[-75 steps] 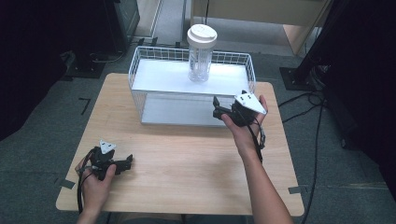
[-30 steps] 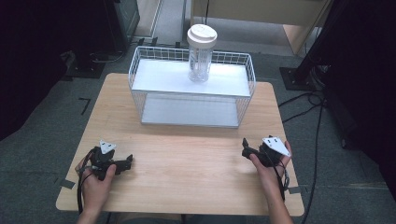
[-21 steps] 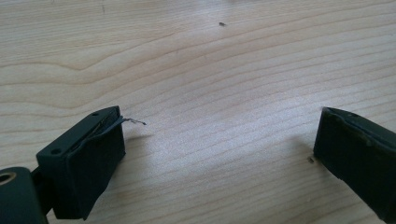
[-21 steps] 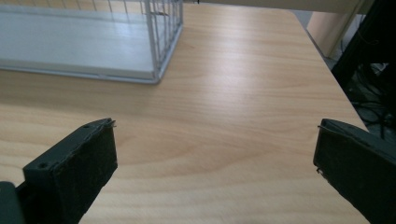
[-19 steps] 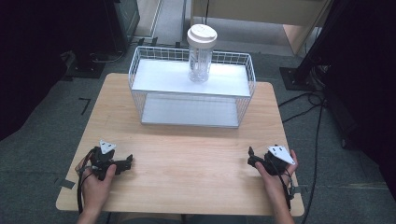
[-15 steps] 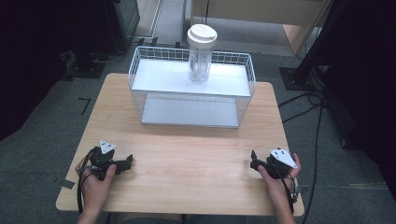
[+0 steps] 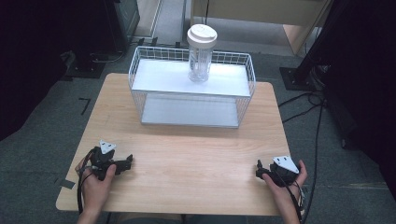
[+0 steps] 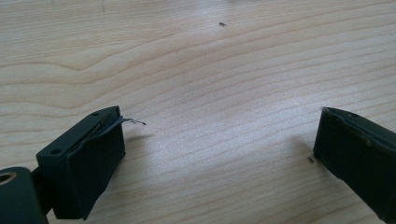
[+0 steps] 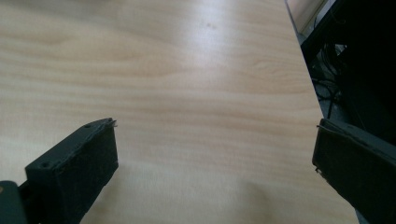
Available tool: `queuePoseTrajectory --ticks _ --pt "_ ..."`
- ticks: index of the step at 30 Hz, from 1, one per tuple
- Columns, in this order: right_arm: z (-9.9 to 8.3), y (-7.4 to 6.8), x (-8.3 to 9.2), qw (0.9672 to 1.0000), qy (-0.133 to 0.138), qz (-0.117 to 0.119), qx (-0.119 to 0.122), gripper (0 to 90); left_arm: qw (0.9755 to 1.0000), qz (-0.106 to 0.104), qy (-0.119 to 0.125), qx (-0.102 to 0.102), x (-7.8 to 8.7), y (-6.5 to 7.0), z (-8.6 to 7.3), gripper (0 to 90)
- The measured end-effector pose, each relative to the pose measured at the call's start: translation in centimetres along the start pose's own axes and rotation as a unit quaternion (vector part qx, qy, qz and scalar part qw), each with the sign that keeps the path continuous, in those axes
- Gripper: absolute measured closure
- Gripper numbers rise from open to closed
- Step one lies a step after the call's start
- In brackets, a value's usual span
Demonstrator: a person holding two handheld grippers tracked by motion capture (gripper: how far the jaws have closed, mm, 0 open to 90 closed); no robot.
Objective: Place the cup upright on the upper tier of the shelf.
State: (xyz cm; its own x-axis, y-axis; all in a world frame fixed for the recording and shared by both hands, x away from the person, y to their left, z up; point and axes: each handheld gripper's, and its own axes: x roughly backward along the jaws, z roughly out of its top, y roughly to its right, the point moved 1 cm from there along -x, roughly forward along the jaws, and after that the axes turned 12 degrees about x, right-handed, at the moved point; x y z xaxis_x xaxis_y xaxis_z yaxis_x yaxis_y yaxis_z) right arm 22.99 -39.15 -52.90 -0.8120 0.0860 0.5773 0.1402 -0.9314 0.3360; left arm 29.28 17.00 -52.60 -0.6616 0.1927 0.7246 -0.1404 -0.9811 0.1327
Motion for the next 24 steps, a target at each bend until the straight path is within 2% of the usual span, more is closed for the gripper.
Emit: queuePoseTrajectory --ticks 3,4,6,8,10,13,14,15,24 --pt "-0.4 0.1 0.2 0.9999 -0.014 0.006 0.007 0.0 1.0000 0.000 -0.001 -0.001 0.0 0.0 0.0 2.4" --pt "-0.8 0.2 0.5 0.9994 -0.032 0.011 0.008 0.0 1.0000 0.000 -0.001 -0.001 0.0 0.0 0.0 2.4" --pt "-1.0 0.3 0.6 0.9994 -0.033 0.013 0.004 0.1 1.0000 0.000 -0.001 -0.001 0.0 0.0 0.0 2.4" --pt "-1.6 1.0 1.1 0.9987 -0.036 0.037 -0.005 0.1 1.0000 0.000 -0.001 -0.001 0.0 0.0 0.0 2.4" --pt "-1.9 1.2 1.2 0.9984 -0.037 0.041 -0.007 0.2 1.0000 0.000 -0.001 0.000 0.0 0.0 0.0 2.4" --pt "-2.3 1.5 1.5 0.9959 -0.036 0.082 -0.008 0.2 1.0000 0.000 -0.001 0.000 0.0 0.0 0.0 2.4" --pt "-2.3 1.7 1.4 0.9943 -0.040 0.098 -0.018 0.2 1.0000 0.000 -0.001 0.000 0.0 0.0 0.0 2.4" --pt "-2.3 1.9 1.2 0.9915 -0.049 0.114 -0.040 0.0 1.0000 0.000 0.000 0.000 0.0 0.0 0.0 2.4" --pt "-2.3 2.0 1.1 0.9910 -0.053 0.115 -0.045 0.0 1.0000 0.000 0.000 -0.001 0.0 0.1 0.0 2.5"
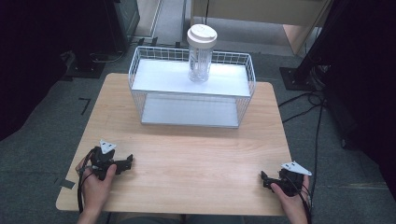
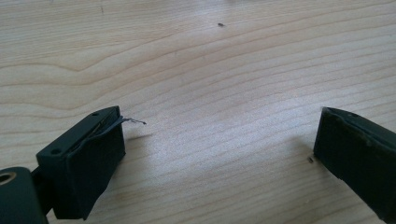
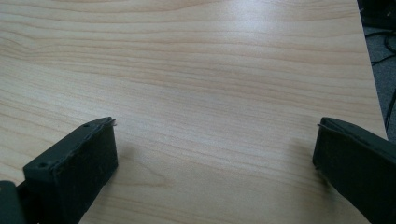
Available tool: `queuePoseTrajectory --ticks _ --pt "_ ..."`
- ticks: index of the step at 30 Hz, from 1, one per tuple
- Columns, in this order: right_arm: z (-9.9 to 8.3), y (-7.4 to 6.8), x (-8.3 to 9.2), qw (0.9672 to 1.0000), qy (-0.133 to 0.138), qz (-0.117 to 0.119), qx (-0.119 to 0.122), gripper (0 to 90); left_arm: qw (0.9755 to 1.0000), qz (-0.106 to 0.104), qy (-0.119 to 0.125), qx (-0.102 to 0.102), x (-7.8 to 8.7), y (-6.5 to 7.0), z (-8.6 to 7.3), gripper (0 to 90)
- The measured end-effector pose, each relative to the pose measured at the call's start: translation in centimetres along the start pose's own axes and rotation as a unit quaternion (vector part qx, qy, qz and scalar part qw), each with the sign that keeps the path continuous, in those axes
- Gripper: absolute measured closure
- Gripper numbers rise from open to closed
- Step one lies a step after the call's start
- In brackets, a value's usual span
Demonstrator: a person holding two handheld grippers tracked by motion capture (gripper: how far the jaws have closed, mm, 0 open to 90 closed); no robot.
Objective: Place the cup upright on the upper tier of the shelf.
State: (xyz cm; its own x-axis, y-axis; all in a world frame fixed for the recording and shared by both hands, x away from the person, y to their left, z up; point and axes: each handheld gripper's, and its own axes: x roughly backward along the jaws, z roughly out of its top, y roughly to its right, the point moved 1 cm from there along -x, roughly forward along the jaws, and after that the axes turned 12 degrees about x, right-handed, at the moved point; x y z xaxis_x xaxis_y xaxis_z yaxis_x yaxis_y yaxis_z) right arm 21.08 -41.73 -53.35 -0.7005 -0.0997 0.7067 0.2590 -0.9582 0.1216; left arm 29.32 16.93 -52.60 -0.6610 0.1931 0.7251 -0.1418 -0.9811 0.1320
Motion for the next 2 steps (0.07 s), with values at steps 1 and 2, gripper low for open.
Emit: queuePoseTrajectory --ticks 1,2 --pt "0.00 0.00 0.00 1.0000 0.000 0.000 0.000 0.0 1.0000 0.000 0.000 0.000 0.00 0.00 0.00 2.4" --pt "0.04 0.01 -0.06 1.0000 0.000 -0.004 -0.003 0.0 1.0000 0.000 0.000 0.000 0.00 0.00 0.00 2.4"
